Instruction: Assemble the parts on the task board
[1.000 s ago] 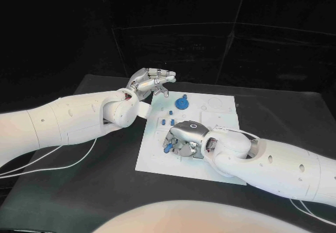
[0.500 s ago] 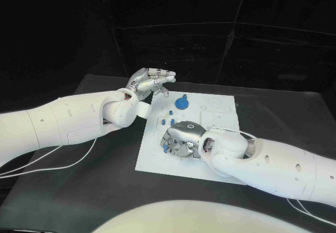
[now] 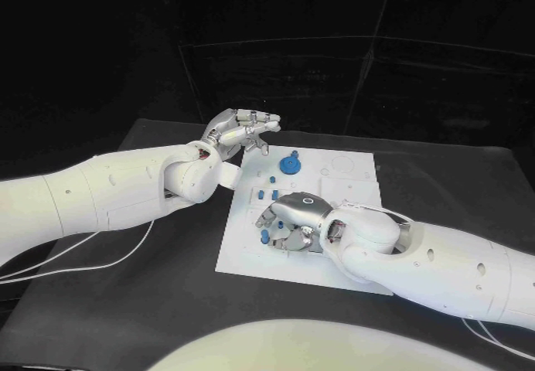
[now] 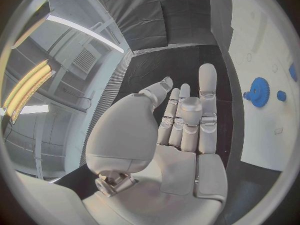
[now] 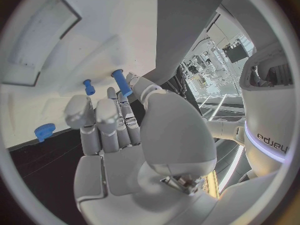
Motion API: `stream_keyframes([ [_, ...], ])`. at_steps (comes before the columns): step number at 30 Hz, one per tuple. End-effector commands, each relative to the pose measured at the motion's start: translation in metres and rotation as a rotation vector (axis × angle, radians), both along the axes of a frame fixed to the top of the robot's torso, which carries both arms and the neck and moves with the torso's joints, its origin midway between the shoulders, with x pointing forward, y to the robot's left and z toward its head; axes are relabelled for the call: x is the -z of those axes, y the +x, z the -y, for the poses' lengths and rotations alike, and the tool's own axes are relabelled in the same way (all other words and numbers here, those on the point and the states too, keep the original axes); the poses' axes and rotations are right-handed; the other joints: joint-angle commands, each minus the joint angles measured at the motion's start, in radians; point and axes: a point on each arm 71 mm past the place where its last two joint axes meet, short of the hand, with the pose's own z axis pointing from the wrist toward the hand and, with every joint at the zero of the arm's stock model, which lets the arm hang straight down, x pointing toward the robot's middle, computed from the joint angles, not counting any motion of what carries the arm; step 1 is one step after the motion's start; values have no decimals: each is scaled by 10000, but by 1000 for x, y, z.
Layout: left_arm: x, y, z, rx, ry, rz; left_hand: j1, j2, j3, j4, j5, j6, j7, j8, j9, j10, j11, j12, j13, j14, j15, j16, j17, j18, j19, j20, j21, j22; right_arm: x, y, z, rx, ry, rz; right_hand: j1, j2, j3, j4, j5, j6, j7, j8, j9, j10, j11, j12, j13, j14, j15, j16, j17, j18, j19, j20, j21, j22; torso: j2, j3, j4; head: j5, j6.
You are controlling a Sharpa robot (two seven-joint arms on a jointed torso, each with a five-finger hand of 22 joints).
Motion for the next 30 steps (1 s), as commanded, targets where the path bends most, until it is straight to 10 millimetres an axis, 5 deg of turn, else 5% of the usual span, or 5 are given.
stream_keyframes([
  [1, -1, 0, 0, 93, -92, 24, 38, 90, -33, 1, 35, -87, 15, -25, -11, -86, -14, 35, 16, -82, 2, -16, -10, 206, -39, 40, -67, -10, -7, 1, 6, 450, 640, 404, -115, -3, -589, 47, 41, -466, 59, 4, 18, -518, 66, 41, 44, -258, 37, -493, -702, 242, -436, 72, -553, -641, -2, 5, -15, -4, -3],
  [6, -1, 0, -1, 62, -77, 19, 39, 88, -41, -3, 34, -93, 17, -25, -11, -100, -11, 39, 16, -89, 4, -17, -20, 206, -39, 41, -69, -12, -16, -1, 21, 793, 1231, 568, 13, 205, -1931, 277, 217, -1308, 47, 17, 10, -875, 48, 639, 65, -238, -10, -692, -1108, 252, -361, 62, -835, -916, -22, -5, -23, -38, 20],
  [15, -1, 0, -6, -21, -43, 15, 39, 88, -41, -3, 34, -93, 17, -25, -11, -100, -11, 39, 16, -89, 4, -17, -20, 206, -39, 41, -69, -12, -48, 6, 74, 2257, 2806, -126, 145, 662, -2625, 697, 530, -73, 22, 375, 161, 815, -133, 2066, 351, 94, -105, -340, -727, 157, 170, -2, -476, -458, -34, -1, -3, -242, 182],
  [24, -1, -1, -7, -30, -46, 21, 43, 91, -45, -6, 35, -94, 17, -23, -11, -108, -10, 44, 16, -91, 6, -15, -22, 206, -38, 43, -70, -14, -48, 21, 161, 5625, 1978, -2016, -1003, 603, -3720, 1968, 1290, 1061, -646, 1110, 327, 3175, -889, 4998, 2441, 770, -739, 1564, 1906, -361, 1773, -624, 1348, 1835, -74, -72, -119, -1083, 470],
  [30, -1, -1, -9, -35, -49, 24, 43, 91, -45, -6, 35, -94, 17, -23, -11, -108, -10, 44, 16, -91, 6, -15, -22, 206, -38, 43, -70, -14, -42, 15, 184, 6523, 645, -1765, -1010, 706, -4477, 2788, 1391, 1359, -815, 1658, 580, 3367, -1020, 8855, 7186, 838, -840, 2322, 3005, -531, 2190, -733, 1937, 2627, -106, -36, -262, -1524, 546],
])
